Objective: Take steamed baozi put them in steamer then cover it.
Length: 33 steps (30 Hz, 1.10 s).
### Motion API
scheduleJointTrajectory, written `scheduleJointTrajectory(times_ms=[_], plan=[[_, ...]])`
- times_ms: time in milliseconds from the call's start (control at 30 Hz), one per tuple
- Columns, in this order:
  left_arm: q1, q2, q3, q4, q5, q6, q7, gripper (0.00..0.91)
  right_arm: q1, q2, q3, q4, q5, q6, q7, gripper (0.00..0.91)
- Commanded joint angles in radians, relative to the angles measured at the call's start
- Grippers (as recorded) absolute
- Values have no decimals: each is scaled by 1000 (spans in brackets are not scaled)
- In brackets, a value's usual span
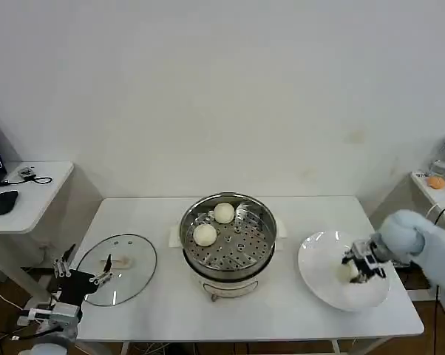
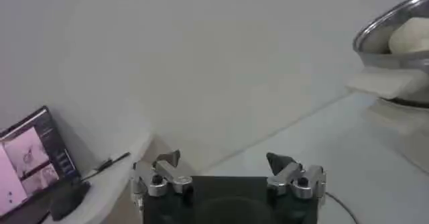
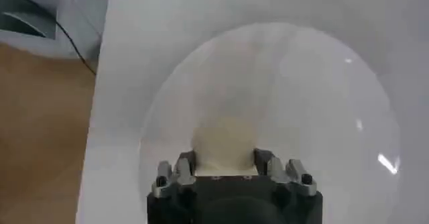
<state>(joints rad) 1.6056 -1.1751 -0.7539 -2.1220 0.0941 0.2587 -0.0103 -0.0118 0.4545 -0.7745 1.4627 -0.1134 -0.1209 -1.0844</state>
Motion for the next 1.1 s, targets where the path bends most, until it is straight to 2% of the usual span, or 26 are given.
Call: scheduleJointTrajectory(times_ms=[33, 133, 300, 433, 567, 633, 800, 933, 1000, 1100], plan=[[2, 0, -4, -3, -1, -1, 1, 907, 392, 83, -54, -27, 82, 23, -48, 605], [4, 1, -14, -5, -6, -1, 1, 907, 584, 157, -160, -5, 140, 1, -37, 605], [11, 1, -24, -8, -8, -1, 1, 907, 743, 302, -294, 62, 196, -18, -33, 605], [10, -1, -24, -11, -8, 0, 1, 907, 739, 401, -366, 154, 244, -57, -10, 605], [10, -3, -33, -10, -8, 0, 1, 907, 697, 469, -389, 191, 263, -62, 1, 605], [14, -3, -40, -10, -8, 0, 1, 907, 661, 517, -403, 199, 253, -28, -9, 605], [24, -4, -69, -22, -8, 4, 2, 907, 607, 561, -456, 202, 208, 50, -23, 605], [29, -12, -85, -33, -7, 11, 1, 907, 547, 561, -491, 206, 138, 107, -29, 605], [35, -17, -89, -36, -6, 10, 1, 907, 515, 555, -501, 215, 87, 154, -16, 605], [41, -26, -95, -35, -4, 7, 1, 907, 481, 549, -506, 240, 13, 186, 0, 605]])
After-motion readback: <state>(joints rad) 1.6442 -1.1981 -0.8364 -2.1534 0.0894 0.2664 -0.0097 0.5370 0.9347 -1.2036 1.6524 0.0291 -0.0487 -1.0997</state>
